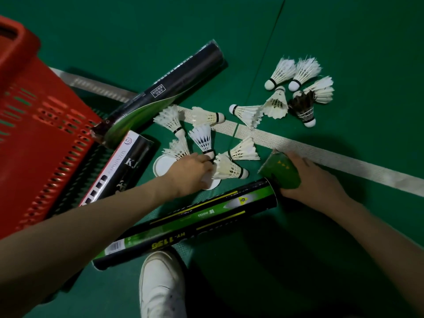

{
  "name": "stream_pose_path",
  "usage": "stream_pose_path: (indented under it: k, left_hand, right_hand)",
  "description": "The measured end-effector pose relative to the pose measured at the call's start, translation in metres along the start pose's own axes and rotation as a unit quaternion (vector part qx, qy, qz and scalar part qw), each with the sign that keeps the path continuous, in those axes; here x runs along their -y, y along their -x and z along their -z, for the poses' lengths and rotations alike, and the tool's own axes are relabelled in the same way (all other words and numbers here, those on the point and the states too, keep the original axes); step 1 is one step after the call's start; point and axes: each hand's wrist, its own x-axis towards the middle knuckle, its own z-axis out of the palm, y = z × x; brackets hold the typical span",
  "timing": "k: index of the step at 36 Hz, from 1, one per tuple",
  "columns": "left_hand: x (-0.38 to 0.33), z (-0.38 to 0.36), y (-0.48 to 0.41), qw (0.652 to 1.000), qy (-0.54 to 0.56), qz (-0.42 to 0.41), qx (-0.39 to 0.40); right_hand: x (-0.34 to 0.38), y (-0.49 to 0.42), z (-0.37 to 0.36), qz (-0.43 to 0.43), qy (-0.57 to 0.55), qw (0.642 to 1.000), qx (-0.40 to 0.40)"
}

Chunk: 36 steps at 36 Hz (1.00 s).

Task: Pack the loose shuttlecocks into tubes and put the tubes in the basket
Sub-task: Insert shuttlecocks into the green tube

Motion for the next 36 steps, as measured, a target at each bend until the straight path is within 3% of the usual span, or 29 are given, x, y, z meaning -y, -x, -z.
stream_pose_path:
  k: [5, 12, 19, 25, 28, 32, 36]
  left_hand:
    - [0.006, -0.001, -0.004, 0.999, -0.043, -0.013, 0.006]
    - [0.011, -0.005, -0.01, 0.994, -0.048, 0.078, -0.06]
    - [0.007, -0.004, -0.013, 0.99, -0.089, 0.091, -0.059]
    - [0.003, 0.031, -0.016, 0.975, -0.024, 0.121, -0.186]
    - [-0.004, 0.048, -0.018, 0.956, 0.055, 0.138, -0.251]
    - [-0.029, 0.064, -0.026, 0.911, 0.248, 0.122, -0.307]
    - [-0.053, 0.068, -0.043, 0.836, 0.482, 0.127, -0.231]
  right_hand:
    - [-0.002, 0.0, 0.0, -0.003, 0.009, 1.0, -0.011]
    - [-0.006, 0.0, 0.005, -0.01, 0.017, 0.999, -0.042]
    - [-0.009, 0.004, 0.007, -0.016, 0.017, 0.999, -0.041]
    - [-0.011, 0.008, 0.007, -0.024, 0.011, 0.999, -0.048]
    - [-0.011, 0.009, 0.007, -0.018, 0.019, 0.998, -0.061]
    - [-0.011, 0.009, 0.01, -0.011, 0.005, 0.996, -0.089]
    - [-0.006, 0.011, 0.018, -0.004, -0.031, 0.991, -0.128]
